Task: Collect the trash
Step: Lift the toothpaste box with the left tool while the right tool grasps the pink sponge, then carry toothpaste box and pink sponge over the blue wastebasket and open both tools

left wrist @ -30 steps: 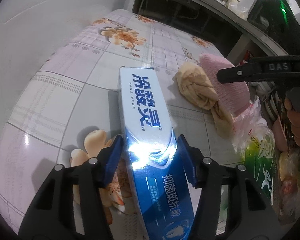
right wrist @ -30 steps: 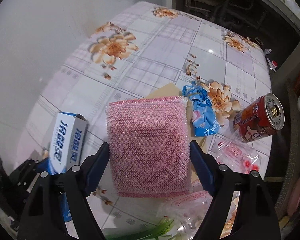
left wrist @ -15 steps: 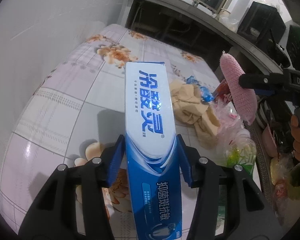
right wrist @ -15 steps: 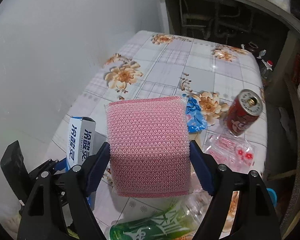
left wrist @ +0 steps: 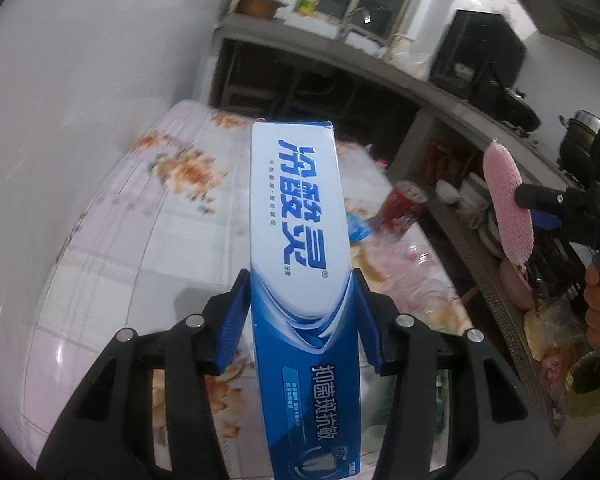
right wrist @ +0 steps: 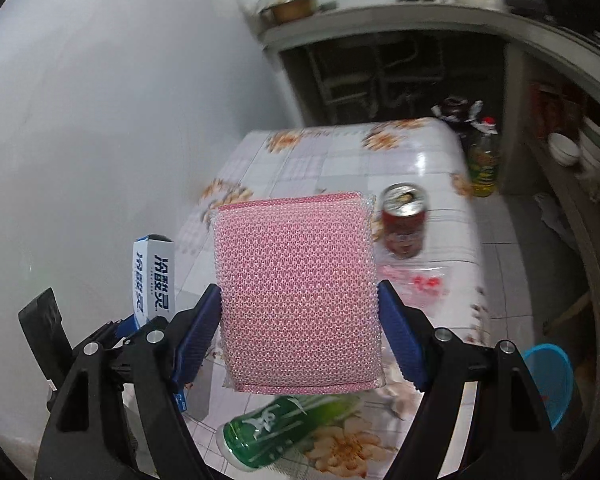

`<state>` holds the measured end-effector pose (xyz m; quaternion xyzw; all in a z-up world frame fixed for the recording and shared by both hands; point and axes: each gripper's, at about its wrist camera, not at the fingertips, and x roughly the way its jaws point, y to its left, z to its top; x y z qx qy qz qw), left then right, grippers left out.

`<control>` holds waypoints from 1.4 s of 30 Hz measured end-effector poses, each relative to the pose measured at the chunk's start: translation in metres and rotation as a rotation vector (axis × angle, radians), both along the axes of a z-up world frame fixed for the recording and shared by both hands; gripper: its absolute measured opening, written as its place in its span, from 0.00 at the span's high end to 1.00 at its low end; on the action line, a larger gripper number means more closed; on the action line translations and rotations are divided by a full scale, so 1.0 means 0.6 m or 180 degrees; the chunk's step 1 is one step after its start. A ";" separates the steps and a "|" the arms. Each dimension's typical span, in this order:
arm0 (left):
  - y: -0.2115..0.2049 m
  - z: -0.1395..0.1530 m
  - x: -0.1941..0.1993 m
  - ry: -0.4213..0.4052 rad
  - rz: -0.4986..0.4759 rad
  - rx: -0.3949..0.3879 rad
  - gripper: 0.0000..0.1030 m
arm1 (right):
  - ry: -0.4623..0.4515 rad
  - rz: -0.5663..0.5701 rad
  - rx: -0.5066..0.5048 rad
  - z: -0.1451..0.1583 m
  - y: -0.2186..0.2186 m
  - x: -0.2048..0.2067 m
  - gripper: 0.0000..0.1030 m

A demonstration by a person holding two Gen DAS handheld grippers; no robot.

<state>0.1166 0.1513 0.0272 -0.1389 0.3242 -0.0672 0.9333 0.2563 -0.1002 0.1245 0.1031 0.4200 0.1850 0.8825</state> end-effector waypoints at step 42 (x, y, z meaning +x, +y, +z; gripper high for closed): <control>-0.858 -0.203 0.162 0.1364 -0.2632 0.1094 0.54 | 0.1147 -0.3068 0.1640 -0.522 -0.645 -0.290 0.27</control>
